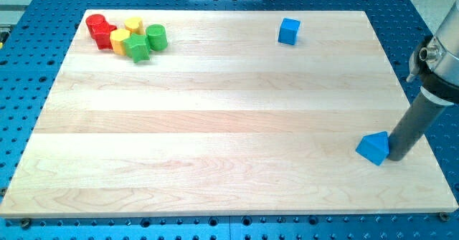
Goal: Place the cube above the triangle
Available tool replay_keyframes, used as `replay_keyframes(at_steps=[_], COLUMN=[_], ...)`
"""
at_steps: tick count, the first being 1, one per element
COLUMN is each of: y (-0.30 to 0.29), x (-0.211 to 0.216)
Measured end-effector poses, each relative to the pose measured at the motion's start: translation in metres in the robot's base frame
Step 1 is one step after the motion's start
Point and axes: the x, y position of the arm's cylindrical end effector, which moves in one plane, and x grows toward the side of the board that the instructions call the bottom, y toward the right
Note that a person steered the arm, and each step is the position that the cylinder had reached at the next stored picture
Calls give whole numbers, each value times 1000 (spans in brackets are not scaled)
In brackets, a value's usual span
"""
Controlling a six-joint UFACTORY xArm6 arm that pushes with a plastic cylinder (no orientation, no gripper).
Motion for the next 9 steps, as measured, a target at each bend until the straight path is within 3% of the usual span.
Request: replay_keyframes(at_steps=[1,3,9], y=[-7,-54,-53], x=[-26,-26,-58])
